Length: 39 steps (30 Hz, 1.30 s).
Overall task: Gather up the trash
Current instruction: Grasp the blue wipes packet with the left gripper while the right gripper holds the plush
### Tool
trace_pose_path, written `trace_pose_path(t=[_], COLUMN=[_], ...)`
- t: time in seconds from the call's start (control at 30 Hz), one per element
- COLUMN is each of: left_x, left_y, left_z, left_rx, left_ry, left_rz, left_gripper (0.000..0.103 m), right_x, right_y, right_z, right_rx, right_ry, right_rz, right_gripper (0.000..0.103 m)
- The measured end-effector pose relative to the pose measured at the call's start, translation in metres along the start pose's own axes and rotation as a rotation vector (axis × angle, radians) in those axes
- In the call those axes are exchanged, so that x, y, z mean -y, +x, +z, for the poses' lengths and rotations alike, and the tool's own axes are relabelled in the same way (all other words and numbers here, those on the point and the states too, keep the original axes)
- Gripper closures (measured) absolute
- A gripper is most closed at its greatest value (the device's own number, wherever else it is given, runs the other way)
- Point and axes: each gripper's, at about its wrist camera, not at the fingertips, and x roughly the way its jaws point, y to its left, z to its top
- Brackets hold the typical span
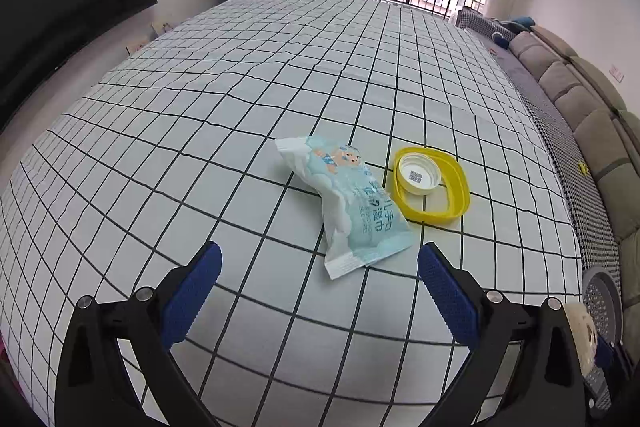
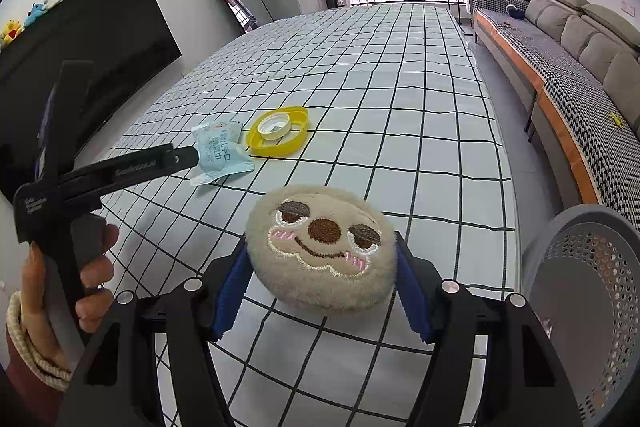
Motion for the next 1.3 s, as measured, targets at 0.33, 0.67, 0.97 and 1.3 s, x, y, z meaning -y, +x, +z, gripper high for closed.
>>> trace_pose_path(t=[0.33, 0.67, 0.97, 1.3], left_x=[0.011, 0.011, 0.011, 0.002], left_y=[0.032, 0.053, 0.052, 0.014], left_z=[0.024, 0.022, 0.017, 0.001], left_rx=[0.028, 0.009, -0.024, 0.011], left_ry=[-0.035, -0.029, -0.003, 0.005], left_rz=[0.074, 0.094, 0.01, -0.049], left_gripper=[0.006, 0.015, 0.054, 0.058], right_x=[0.015, 0.013, 0.011, 0.009], right_y=[-0.002, -0.001, -0.006, -0.015], right_z=[-0.002, -0.003, -0.001, -0.004], right_rx=[0.003, 0.003, 0.011, 0.024], right_ry=[0.024, 0.027, 0.03, 0.029], right_rz=[0.016, 0.021, 0.023, 0.008], right_gripper=[0.039, 0.039, 0.039, 0.039])
